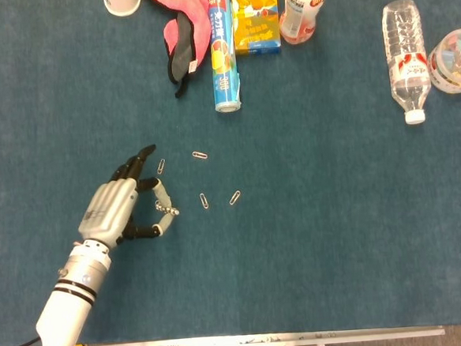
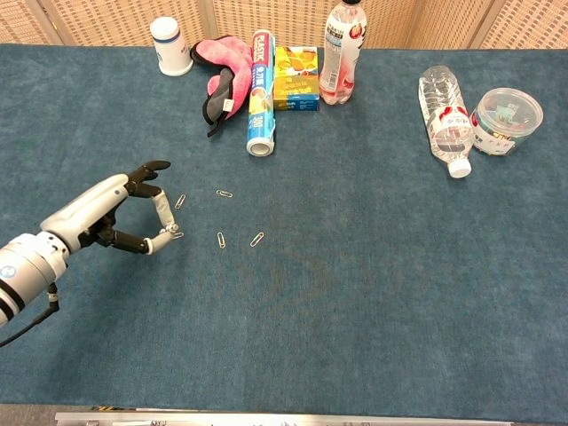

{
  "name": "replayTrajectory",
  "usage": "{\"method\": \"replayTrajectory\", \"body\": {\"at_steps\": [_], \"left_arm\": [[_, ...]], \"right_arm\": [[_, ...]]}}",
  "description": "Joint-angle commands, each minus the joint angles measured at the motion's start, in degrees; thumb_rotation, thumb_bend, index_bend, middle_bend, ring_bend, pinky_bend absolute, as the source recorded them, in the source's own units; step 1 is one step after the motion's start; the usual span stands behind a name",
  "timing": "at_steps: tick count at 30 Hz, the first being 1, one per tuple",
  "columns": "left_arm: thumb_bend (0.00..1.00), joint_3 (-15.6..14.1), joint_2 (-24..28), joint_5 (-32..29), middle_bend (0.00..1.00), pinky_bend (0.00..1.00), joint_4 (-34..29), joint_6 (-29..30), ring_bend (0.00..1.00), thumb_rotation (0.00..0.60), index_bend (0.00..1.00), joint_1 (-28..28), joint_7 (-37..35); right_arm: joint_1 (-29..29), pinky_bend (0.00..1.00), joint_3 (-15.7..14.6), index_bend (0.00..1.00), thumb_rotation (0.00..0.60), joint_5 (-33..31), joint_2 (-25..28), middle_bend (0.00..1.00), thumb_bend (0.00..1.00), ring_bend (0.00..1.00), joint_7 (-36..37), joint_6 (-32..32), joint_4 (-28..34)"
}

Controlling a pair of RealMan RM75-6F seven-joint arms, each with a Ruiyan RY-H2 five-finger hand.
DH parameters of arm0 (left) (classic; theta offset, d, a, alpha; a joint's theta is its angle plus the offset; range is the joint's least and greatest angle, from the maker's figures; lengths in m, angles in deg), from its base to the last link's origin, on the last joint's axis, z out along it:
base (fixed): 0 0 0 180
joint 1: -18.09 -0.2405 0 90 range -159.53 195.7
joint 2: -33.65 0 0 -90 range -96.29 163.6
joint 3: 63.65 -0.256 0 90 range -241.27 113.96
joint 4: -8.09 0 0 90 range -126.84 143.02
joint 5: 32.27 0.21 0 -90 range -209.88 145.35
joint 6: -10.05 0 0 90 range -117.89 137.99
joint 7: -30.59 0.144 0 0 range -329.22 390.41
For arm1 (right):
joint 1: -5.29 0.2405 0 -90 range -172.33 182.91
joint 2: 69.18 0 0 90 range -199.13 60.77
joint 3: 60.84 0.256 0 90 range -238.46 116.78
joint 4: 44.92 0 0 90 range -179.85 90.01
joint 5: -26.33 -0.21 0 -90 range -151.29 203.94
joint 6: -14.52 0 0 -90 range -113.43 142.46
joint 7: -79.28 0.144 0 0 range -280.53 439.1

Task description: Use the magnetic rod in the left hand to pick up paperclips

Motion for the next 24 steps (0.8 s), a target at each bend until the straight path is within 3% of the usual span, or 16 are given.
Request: {"method": "replayTrajectory", "body": {"at_steps": [1, 24], "left_arm": [[0.36, -0.1, -0.3, 0.1, 0.00, 0.08, 0.1, -0.2, 0.00, 0.600, 0.57, 0.2, -0.1], [0.36, 1.1, -3.0, -4.3, 0.00, 0.08, 4.9, -4.2, 0.00, 0.600, 0.57, 3.0, -1.3]], "right_arm": [[0.0, 0.54, 0.0, 0.60, 0.600, 0.0, -0.1, 0.45, 0.31, 0.37, 0.1, 0.0, -0.1], [0.1, 0.54, 0.0, 0.60, 0.600, -0.2, -0.6, 0.45, 0.31, 0.37, 0.4, 0.8, -0.7]]}}
